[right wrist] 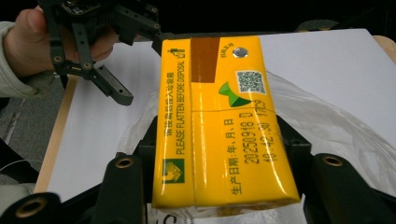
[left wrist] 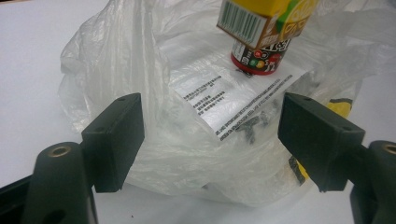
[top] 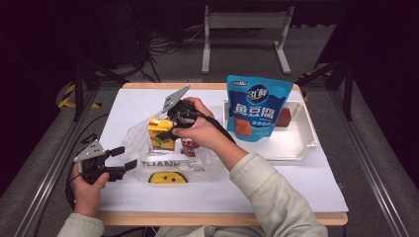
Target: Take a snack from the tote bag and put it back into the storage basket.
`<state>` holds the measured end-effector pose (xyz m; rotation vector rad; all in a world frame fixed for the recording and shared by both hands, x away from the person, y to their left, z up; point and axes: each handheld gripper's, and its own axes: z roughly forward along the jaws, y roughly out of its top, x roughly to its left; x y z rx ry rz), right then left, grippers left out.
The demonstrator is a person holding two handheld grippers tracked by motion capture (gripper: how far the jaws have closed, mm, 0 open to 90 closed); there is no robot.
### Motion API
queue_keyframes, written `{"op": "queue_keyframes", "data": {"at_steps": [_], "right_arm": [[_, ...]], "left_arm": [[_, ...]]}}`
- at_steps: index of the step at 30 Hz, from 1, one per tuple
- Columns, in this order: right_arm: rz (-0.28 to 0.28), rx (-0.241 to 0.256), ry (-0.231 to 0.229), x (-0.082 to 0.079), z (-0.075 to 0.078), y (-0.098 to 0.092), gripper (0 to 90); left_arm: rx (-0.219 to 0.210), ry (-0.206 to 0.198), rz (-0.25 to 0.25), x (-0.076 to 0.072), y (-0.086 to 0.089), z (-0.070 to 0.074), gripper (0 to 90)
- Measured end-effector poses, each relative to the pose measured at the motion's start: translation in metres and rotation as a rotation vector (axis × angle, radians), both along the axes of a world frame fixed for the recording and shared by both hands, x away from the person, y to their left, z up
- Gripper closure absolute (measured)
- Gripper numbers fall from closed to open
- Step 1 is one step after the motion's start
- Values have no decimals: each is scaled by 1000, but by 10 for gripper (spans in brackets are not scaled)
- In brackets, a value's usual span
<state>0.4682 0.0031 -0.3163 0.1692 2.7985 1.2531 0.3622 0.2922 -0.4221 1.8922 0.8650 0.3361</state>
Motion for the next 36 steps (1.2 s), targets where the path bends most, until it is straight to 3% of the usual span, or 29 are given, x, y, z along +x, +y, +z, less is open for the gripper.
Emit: {"op": "queue_keyframes", "data": {"at_steps": [8,21,36], "right_arm": [[-1,-2,-4,-6,15,-15,502],[-32,21,-19,-13,39,-56,501],[-62,3,-30,-18,51,-89,501]], "left_arm": [[-1,7,0,0,-1,0,234],[4,2,2,2,-1,-1,234],[12,5,3,2,-2,-1,234]]}}
